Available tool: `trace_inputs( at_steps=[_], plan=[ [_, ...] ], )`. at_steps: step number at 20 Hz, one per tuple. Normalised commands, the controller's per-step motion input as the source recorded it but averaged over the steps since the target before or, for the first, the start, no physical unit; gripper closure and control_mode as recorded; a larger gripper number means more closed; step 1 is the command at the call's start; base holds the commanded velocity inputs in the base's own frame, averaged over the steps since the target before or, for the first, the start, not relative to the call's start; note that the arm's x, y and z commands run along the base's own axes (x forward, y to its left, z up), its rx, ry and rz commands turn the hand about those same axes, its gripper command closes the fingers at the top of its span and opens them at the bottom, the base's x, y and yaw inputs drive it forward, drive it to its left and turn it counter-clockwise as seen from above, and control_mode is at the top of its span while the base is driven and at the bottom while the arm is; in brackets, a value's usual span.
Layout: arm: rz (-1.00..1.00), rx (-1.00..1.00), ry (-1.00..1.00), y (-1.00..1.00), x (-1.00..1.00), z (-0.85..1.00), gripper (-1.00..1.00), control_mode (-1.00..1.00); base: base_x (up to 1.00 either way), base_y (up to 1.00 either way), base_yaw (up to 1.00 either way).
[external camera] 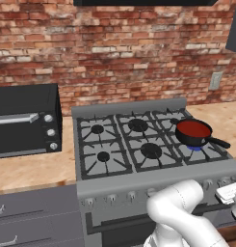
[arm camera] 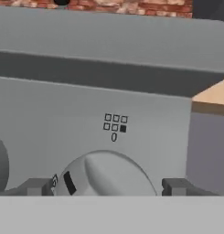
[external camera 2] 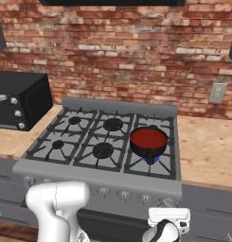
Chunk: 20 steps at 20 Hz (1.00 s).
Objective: Wait until the marinara sauce is simmered to a deep red color and then turn off the stove.
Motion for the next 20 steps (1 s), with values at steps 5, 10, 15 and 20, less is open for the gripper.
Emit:
trace_inputs(
  at_steps=[5,10,15,20],
  plan=[
    [-0.31,0.44,0.00,-0.41,-0.36,-0.59,1.00,-1.00,0.00,0.00,0.00],
    [-0.34,0.50,0.00,-0.40,-0.30,-0.54,1.00,-1.00,0.00,0.00,0.00],
    [-0.37,0.53,0.00,-0.39,-0.27,-0.54,1.00,-1.00,0.00,0.00,0.00],
    [-0.40,0.53,0.00,-0.36,-0.13,-0.46,1.00,-1.00,0.00,0.00,0.00]
  ],
)
